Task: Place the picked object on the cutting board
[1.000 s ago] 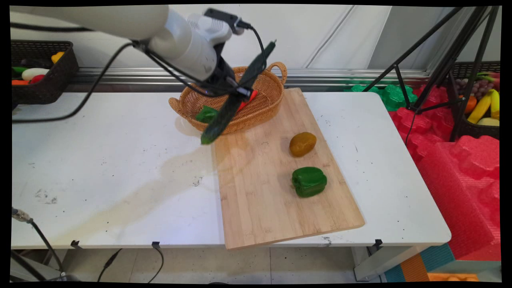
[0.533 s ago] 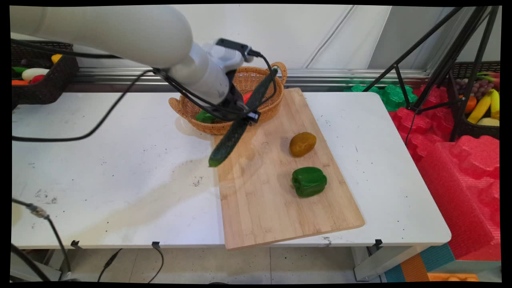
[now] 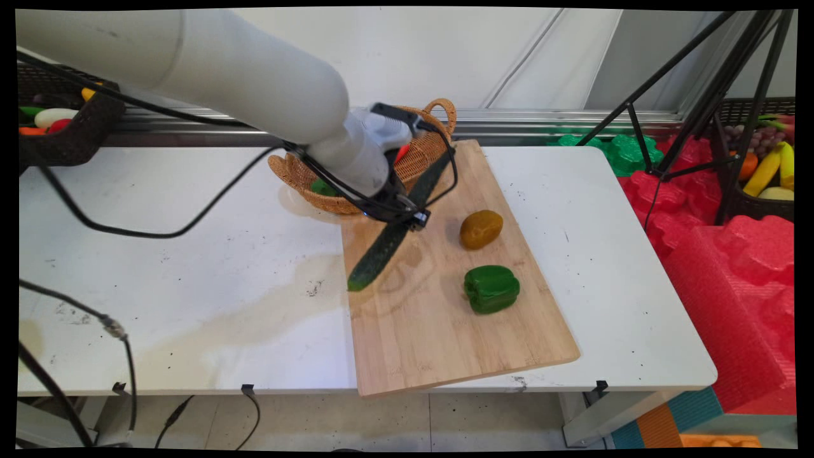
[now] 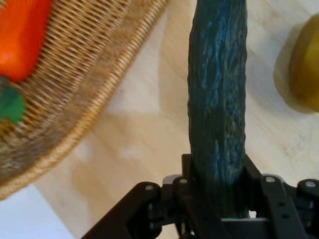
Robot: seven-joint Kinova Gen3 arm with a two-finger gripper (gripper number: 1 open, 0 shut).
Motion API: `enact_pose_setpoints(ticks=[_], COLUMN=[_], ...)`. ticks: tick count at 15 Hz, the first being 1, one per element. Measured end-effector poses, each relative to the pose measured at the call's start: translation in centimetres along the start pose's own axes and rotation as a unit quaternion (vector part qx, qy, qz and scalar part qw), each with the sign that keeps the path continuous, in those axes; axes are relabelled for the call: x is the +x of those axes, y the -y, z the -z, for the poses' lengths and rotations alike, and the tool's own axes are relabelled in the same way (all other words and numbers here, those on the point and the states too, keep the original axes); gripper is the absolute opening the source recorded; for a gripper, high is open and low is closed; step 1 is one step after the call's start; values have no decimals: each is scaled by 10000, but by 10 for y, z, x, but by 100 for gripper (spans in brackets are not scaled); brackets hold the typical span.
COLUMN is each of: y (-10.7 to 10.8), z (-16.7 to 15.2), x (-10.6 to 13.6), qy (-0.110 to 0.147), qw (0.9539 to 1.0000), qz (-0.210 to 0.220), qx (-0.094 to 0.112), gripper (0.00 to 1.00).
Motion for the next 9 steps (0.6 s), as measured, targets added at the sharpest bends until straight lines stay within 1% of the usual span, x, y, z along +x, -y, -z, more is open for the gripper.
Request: enact_pose_setpoints(ticks=[6, 9], y=[-15, -20], z=[-30, -38], x=[-6, -8], qy=[224, 279], qw=[9997, 9995], qz=[-9, -13], qx=[-114, -145], gripper=[0, 0])
